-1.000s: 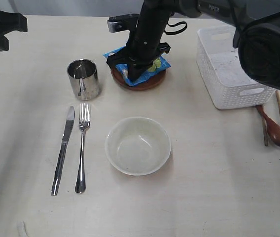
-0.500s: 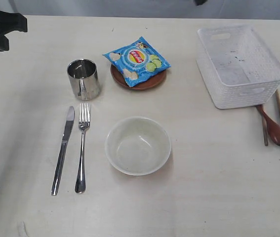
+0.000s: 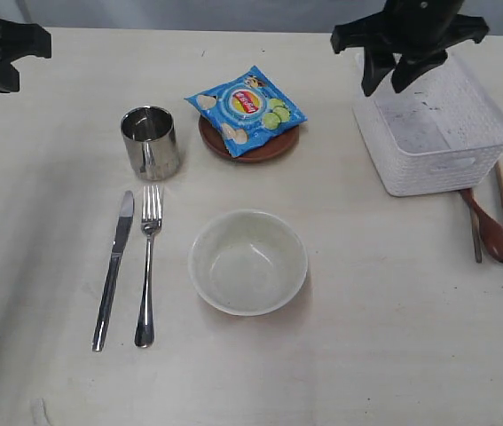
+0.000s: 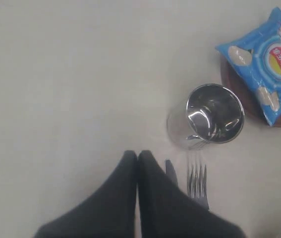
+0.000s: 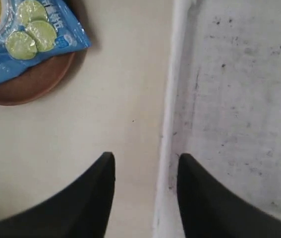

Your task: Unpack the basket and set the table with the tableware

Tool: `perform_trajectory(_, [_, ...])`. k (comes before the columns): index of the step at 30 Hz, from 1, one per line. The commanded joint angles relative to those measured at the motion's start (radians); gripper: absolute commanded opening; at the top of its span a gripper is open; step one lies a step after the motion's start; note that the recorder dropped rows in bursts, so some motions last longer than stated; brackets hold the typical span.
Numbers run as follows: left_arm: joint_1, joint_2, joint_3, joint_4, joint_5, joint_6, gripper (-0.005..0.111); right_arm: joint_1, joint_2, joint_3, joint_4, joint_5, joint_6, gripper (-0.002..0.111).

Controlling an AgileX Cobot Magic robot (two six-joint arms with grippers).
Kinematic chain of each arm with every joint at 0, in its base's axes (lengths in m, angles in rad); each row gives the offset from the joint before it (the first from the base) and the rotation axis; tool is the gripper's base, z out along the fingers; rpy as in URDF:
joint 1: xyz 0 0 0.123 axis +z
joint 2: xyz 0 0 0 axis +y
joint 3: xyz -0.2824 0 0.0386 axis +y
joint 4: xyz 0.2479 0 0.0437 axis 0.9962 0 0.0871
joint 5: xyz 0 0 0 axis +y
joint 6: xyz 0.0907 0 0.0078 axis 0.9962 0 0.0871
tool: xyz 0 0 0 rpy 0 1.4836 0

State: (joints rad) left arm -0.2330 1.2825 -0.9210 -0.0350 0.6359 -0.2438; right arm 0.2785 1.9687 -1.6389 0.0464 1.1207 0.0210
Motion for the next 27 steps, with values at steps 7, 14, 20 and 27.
perform_trajectory(7, [0.000,-0.001,0.006,-0.007,-0.003,0.008,0.000,0.052,0.109,0.001,-0.236,-0.068,0.181,0.041])
perform_trajectory(14, [0.000,-0.001,0.006,-0.007,-0.008,0.008,0.000,0.040,0.141,0.001,-0.133,-0.104,0.074,0.000])
perform_trajectory(20, [0.000,-0.001,0.006,-0.007,-0.008,0.008,0.000,0.042,0.143,-0.122,-0.125,-0.130,0.088,-0.001])
perform_trajectory(27, [0.000,-0.001,0.006,-0.007,-0.008,0.008,0.000,0.052,0.230,-0.392,-0.129,-0.013,0.137,-0.001])
